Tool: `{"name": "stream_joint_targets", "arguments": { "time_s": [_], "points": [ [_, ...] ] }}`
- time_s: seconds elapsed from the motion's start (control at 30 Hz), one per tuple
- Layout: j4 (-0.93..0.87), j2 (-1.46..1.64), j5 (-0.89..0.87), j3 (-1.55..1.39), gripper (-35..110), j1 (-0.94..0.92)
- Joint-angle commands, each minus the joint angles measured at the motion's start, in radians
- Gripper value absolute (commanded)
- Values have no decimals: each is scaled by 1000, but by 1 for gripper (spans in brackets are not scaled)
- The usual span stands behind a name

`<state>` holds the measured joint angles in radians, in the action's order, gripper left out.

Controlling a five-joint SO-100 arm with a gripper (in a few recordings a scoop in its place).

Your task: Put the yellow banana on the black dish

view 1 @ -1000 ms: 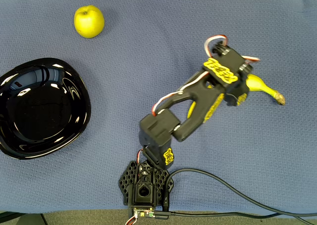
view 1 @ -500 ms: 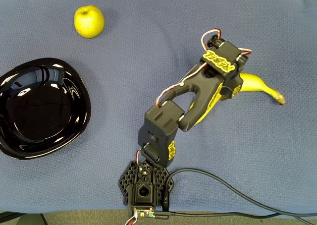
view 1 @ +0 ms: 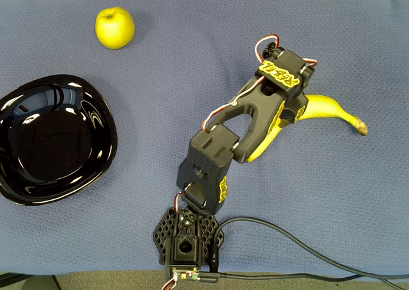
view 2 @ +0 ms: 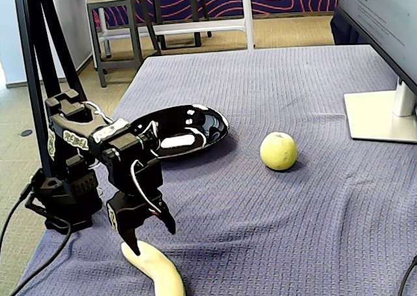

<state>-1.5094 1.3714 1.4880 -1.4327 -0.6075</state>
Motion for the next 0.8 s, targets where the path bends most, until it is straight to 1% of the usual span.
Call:
{"name": "stream_joint_targets", "arguments": {
  "time_s": [0.0,0.07,0.4,0.77],
  "points": [
    [15,0,83,57,30,-20],
    [15,-6,71,60,33,-21],
    [-54,14,38,106,33,-28],
    [3,3,67,40,32,-94]
  ]
}}
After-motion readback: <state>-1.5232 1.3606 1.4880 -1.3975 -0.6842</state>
